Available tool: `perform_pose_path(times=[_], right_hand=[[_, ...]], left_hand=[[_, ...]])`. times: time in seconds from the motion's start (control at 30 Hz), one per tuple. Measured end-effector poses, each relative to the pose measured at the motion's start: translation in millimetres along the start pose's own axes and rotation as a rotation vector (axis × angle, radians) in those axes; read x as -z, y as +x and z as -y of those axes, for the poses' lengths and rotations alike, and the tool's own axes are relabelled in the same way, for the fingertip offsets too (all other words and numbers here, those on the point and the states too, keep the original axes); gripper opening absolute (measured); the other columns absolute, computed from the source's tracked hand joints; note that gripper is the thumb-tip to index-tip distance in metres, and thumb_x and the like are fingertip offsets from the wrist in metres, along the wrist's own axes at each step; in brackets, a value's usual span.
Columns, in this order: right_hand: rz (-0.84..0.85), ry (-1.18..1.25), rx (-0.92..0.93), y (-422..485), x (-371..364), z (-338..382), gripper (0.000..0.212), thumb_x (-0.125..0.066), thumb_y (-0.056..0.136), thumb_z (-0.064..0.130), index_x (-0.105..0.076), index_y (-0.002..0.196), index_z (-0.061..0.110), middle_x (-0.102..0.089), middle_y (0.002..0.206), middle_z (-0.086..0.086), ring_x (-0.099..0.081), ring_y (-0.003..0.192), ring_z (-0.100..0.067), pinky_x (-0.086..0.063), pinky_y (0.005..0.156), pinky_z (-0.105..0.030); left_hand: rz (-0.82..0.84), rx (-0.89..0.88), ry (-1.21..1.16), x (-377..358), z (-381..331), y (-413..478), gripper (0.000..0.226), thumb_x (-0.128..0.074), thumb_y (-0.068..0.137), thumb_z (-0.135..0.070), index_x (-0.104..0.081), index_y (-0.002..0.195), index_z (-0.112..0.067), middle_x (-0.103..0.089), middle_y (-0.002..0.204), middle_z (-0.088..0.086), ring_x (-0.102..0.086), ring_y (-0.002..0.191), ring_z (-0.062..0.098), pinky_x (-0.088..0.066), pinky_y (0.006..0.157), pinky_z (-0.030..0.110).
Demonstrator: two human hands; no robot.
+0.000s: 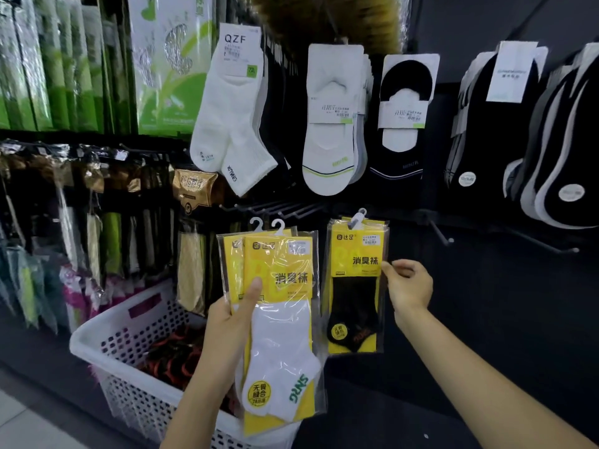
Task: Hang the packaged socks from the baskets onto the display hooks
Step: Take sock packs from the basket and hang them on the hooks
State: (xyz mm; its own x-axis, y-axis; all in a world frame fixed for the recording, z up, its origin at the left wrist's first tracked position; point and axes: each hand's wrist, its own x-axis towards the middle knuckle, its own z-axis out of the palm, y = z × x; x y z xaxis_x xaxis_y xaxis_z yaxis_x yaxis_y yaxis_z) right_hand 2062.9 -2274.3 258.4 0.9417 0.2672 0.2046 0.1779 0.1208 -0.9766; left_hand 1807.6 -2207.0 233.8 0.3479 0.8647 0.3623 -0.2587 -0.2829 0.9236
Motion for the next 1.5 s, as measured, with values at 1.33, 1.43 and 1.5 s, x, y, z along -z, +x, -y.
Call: perform_pose_path(times=[1.33,1.43,1.5], right_hand=[[0.074,0.019,0.099,-10.4,-11.1,15.3,0.019,-0.073,0.083,0.02,-0.057,0.091,0.018,-0.065,0.093,-0.002,-0.064,0.085,-0.017,-0.053,0.069,-0.023],[-0.025,-0.001,0.123,-17.6,0.9,3.9,0.026,-0.074,0.082,0.015,-0.052,0.097,0.017,-0.057,0.106,-0.007,-0.056,0.085,-0.014,-0.042,0.064,-0.013],[0.011,0.041,0.114,-29.2,9.0,2.5,0.024,-0.071,0.084,0.018,-0.053,0.099,0.017,-0.057,0.11,-0.006,-0.057,0.086,-0.012,-0.045,0.068,-0.015]], left_hand=[[-0.108,-0.171,0.156,-19.2,-3.4,-4.9,0.056,-0.049,0.089,-0.045,-0.024,0.042,-0.029,-0.02,0.039,-0.011,-0.019,0.037,0.004,-0.017,0.038,0.01],[-0.091,-0.145,0.11,-26.5,-1.7,-5.3,0.057,-0.049,0.088,-0.046,-0.032,0.038,-0.025,-0.024,0.037,-0.012,-0.021,0.036,0.003,-0.018,0.038,0.01],[-0.052,-0.172,0.088,-32.8,-1.0,-8.1,0.05,-0.048,0.093,-0.039,-0.054,0.048,-0.016,-0.031,0.033,-0.012,-0.024,0.033,0.002,-0.02,0.037,0.008]])
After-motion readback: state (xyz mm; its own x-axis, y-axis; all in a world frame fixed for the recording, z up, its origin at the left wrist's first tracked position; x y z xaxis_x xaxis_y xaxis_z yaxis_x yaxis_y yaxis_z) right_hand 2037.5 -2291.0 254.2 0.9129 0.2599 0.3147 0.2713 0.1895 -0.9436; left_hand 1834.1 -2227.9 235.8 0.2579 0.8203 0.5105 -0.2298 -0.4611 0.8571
